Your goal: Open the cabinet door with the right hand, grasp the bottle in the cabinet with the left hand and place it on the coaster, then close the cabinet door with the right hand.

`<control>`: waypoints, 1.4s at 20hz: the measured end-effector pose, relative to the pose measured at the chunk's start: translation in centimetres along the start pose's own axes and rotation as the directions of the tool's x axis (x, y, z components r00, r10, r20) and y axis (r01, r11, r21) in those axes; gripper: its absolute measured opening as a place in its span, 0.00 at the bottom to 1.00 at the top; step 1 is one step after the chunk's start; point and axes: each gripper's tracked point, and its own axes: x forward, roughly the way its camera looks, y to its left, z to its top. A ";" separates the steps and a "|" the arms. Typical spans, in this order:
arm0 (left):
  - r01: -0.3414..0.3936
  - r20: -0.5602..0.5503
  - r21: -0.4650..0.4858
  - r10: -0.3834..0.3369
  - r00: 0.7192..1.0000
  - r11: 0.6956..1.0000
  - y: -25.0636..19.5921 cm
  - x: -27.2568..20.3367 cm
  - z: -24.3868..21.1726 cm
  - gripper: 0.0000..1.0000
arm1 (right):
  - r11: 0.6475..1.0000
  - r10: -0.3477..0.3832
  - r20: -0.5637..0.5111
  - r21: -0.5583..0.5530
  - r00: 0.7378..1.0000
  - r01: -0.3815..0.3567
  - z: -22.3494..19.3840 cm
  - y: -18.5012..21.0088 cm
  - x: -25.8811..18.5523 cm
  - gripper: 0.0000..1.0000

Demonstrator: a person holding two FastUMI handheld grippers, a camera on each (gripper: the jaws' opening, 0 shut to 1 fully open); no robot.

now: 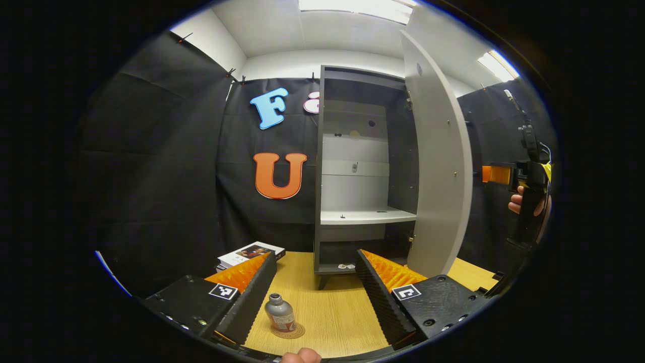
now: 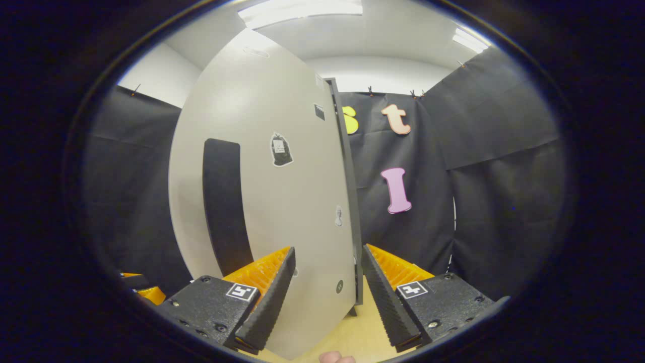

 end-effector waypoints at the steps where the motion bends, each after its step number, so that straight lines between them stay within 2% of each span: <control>1: 0.001 0.002 0.001 -0.001 1.000 1.000 0.2 0.0 0.1 0.95 | 1.000 0.014 -0.002 0.002 1.000 -0.014 -0.3 0.9 0.5 0.86; 4: 0.000 0.006 0.001 0.000 1.000 1.000 0.4 0.1 0.2 0.95 | 0.998 0.059 -0.015 0.017 0.998 -0.059 -1.0 3.5 2.3 0.86; 5: 0.001 0.009 -0.002 -0.001 1.000 1.000 0.3 0.2 0.4 0.95 | 0.998 0.068 -0.014 0.014 0.998 -0.068 -1.0 4.2 3.0 0.82; 6: -0.001 0.016 -0.004 0.001 1.000 1.000 0.3 0.2 0.6 0.95 | 0.997 0.072 -0.012 0.006 0.997 -0.072 -0.9 4.6 3.8 0.87; 11: -0.012 0.028 -0.015 0.012 1.000 1.000 0.5 0.3 1.1 0.95 | 0.997 0.067 -0.007 -0.041 0.998 -0.067 -1.0 4.9 4.8 0.87; 17: -0.025 0.024 -0.017 0.025 0.999 1.000 0.2 -0.2 0.9 0.95 | 0.997 0.057 0.014 -0.047 0.998 -0.057 -0.3 2.3 1.2 0.87; 20: -0.020 0.016 -0.022 0.020 1.000 1.000 -0.6 -0.3 0.5 0.95 | 0.998 0.025 0.020 -0.063 0.999 -0.024 -0.4 0.0 -1.5 0.87; 24: -0.005 0.014 -0.031 0.005 1.000 1.000 -2.3 -0.7 0.3 0.95 | 0.997 -0.027 0.015 -0.073 1.000 0.028 -1.3 -2.7 -5.2 0.87; 28: 0.017 0.036 -0.032 -0.016 0.999 0.999 -4.4 -1.0 0.3 0.95 | 0.998 -0.053 -0.014 -0.036 0.998 0.053 -3.4 -4.6 -8.6 0.88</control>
